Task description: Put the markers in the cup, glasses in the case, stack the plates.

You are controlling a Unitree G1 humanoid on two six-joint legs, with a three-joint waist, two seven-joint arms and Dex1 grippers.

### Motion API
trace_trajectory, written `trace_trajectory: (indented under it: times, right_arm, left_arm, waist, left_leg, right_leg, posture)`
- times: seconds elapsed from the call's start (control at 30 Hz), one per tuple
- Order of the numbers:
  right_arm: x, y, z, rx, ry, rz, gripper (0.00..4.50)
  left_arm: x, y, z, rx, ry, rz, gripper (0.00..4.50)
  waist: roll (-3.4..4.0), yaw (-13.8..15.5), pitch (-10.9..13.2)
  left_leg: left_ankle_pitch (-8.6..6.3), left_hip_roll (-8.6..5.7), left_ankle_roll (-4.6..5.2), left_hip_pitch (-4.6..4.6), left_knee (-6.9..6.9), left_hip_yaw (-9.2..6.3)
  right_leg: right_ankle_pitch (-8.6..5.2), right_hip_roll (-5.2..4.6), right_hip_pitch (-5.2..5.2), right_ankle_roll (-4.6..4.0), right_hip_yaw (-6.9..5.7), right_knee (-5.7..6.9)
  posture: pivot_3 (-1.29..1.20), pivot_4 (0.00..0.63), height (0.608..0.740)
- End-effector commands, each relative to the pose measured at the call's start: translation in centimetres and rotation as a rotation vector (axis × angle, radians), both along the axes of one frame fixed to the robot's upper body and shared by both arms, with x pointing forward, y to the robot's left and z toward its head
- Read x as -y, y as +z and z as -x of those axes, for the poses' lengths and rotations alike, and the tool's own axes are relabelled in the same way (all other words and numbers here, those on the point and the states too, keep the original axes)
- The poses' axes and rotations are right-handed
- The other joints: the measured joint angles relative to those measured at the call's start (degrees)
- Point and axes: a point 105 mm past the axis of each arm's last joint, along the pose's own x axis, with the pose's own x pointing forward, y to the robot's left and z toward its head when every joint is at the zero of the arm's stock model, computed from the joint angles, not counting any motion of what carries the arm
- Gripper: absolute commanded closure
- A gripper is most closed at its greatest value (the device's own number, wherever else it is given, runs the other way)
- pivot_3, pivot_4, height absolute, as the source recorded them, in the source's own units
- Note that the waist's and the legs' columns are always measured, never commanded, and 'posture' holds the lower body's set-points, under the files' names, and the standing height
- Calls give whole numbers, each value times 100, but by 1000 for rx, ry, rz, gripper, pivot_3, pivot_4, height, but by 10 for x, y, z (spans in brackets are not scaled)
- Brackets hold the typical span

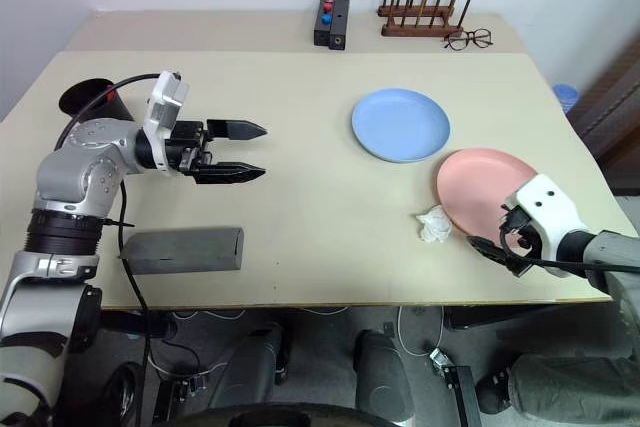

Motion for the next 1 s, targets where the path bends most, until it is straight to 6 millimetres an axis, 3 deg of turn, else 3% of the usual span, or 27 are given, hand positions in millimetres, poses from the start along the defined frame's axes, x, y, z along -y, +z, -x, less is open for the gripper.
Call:
trace_trajectory:
  times: [0.03,0.37,0.5,0.7,1.0]
  right_arm:
    - [-1,5,-7,16,25,33,0]
    - [1,-10,-14,-25,46,75,0]
    - [10,-16,-15,-48,25,103,1221]
    - [13,-16,-16,-58,27,113,4328]
    - [25,10,-23,15,0,156,4471]
  left_arm:
    - [-1,14,10,68,-37,15,37]
    - [-4,16,24,213,-69,2,37]
    - [-4,14,24,223,-61,-2,0]
    - [-4,14,23,227,-63,-6,0]
    - [-4,16,19,228,-47,-4,0]
  waist:
    - [0,-9,0]
    - [1,-5,0]
    - [1,-5,0]
    - [-1,-12,-1]
    - [-1,-7,-1]
  left_leg:
    - [0,0,0,-1,-1,1]
    - [0,0,0,1,-2,3]
    - [0,0,0,1,0,3]
    - [0,0,0,2,0,3]
    - [0,-1,0,2,4,2]
  right_leg:
    - [0,0,0,0,1,-1]
    - [0,0,-1,0,2,-3]
    - [0,0,0,0,1,-3]
    - [0,1,2,0,1,-2]
    - [1,0,6,0,1,-6]
  posture:
    - [0,150,740]
    - [0,150,740]
    - [0,150,740]
    - [0,150,740]
    - [0,150,740]
